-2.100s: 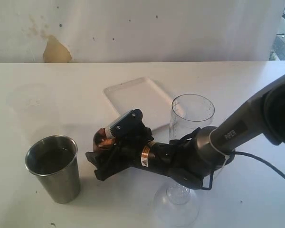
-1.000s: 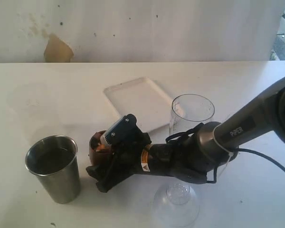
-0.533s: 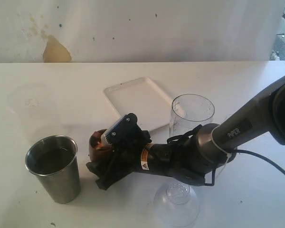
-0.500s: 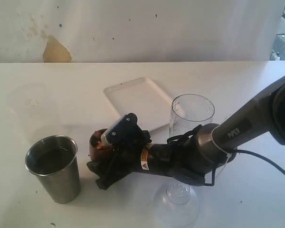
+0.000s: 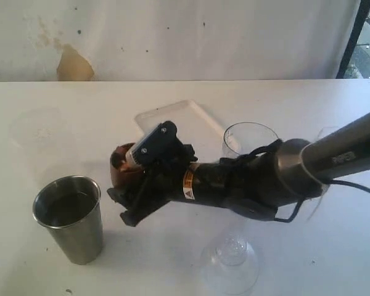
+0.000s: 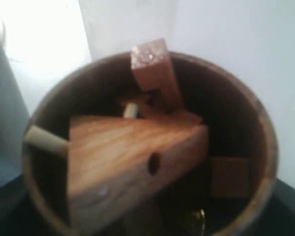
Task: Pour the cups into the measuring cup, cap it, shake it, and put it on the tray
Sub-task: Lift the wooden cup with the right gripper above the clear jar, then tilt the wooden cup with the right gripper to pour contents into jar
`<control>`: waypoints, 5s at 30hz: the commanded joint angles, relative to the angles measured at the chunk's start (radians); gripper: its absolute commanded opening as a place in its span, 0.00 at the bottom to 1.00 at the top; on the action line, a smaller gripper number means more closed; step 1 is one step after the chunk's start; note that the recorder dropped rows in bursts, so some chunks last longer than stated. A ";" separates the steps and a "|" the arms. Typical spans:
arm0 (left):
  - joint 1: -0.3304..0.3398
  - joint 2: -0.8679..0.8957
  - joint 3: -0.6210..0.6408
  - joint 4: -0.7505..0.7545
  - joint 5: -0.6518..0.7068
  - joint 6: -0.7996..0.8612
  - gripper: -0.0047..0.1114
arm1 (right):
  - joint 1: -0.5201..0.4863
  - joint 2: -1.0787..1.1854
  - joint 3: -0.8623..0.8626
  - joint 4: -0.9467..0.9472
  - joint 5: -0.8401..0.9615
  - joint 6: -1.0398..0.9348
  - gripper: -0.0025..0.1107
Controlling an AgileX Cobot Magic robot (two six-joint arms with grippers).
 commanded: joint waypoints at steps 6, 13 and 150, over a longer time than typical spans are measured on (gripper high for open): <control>-0.002 -0.004 -0.005 -0.005 -0.015 -0.004 0.04 | -0.011 -0.386 -0.004 -0.021 0.308 0.057 0.02; -0.002 -0.004 -0.005 -0.005 -0.015 -0.004 0.04 | -0.156 -0.596 -0.026 -0.021 0.559 0.026 0.02; -0.002 -0.004 -0.005 -0.005 -0.015 -0.004 0.04 | -0.441 -0.486 0.114 -0.021 0.309 -1.743 0.02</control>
